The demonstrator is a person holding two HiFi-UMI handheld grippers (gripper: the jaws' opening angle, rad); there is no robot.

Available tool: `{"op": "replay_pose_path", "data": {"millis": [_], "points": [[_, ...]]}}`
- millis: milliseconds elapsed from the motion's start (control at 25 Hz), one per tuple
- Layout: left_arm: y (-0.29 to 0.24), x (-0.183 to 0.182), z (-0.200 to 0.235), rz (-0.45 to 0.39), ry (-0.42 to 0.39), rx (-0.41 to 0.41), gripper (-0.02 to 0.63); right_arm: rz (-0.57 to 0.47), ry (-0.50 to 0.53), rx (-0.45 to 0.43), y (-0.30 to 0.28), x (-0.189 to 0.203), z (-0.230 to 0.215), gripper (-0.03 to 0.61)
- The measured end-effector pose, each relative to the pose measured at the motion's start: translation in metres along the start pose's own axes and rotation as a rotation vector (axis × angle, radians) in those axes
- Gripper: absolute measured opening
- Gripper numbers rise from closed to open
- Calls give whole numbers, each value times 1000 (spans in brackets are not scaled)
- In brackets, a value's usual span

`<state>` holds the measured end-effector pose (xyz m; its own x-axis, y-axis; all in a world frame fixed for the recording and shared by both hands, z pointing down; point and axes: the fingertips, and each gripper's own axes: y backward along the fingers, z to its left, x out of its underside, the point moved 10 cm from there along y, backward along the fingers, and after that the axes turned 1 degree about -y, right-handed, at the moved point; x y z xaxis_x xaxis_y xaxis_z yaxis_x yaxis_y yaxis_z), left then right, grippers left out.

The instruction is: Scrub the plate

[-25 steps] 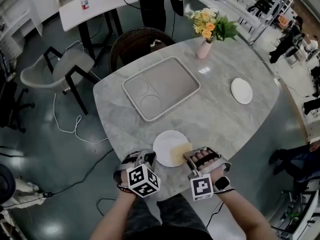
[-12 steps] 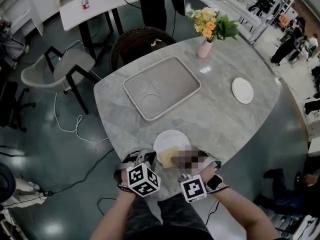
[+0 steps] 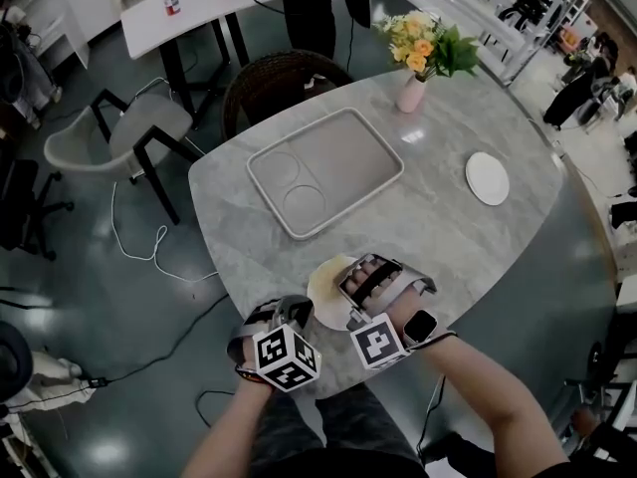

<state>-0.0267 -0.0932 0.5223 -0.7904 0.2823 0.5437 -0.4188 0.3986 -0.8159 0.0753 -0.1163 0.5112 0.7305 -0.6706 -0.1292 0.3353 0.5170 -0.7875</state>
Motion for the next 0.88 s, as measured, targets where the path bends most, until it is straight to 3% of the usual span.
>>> {"op": "replay_pose_path", "data": {"millis": [120,200,360,480,880], "points": [[0,0,0,1,3,0,11,1,-172,0,-6,9,-3,75],[0,1,0,1,5,-1,11,41,-225,-20,-5,14,1,75],[1,2,-1,2,7,-2,11,148,-211,-86,3,24,20,75],[3,1,-1,3,5,-1,11,148,-333,-108,14,25,31,75],[1,3,0,6,5,-2,11,136,-362,-153,27,2,48,75]]}}
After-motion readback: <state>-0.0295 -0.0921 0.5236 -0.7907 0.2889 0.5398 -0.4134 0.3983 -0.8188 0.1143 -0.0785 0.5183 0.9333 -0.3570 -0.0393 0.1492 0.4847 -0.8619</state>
